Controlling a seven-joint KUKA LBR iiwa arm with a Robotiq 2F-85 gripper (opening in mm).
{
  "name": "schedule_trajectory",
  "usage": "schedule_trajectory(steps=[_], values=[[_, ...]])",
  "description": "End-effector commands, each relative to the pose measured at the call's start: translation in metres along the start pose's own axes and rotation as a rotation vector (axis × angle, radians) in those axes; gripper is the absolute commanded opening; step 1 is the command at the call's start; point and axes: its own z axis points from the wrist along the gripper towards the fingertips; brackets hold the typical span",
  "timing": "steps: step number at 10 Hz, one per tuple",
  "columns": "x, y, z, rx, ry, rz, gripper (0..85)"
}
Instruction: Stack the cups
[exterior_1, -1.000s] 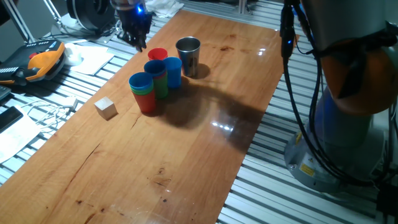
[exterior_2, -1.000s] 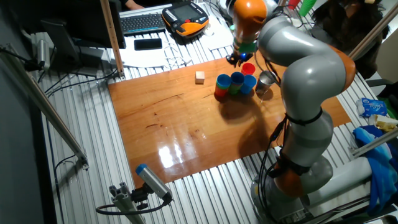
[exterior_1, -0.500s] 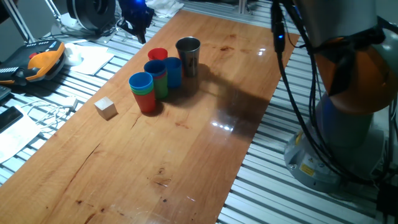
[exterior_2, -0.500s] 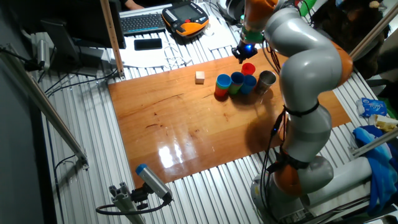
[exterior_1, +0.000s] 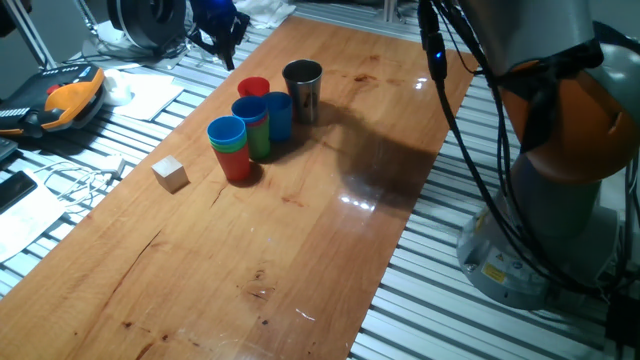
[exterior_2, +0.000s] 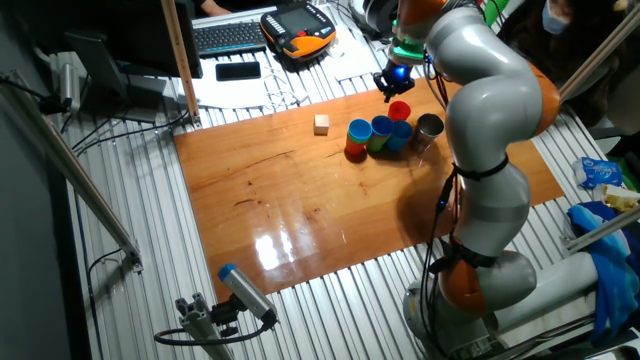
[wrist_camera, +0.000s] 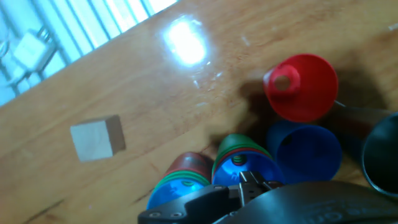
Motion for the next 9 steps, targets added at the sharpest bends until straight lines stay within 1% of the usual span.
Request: schedule_trajectory(steps=[1, 2, 3, 4, 5, 6, 9], values=[[0.000, 0.000, 0.000, 0.000, -0.003, 0.028, 0.0], [0.000, 0.000, 0.000, -0.005, -0.012, 0.017, 0.0], [0.000, 0.000, 0.000, -0.013, -0.020, 0.016, 17.0], [-0.007, -0.002, 0.005, -0.012, -0.026, 0.019, 17.0], [-0.013, -0.003, 0.011, -0.005, -0.030, 0.024, 34.0], [-0.018, -0.005, 0.015, -0.005, -0.032, 0.026, 34.0], [-0.030, -0.015, 0.030, -0.014, -0.057, -0.004, 34.0]])
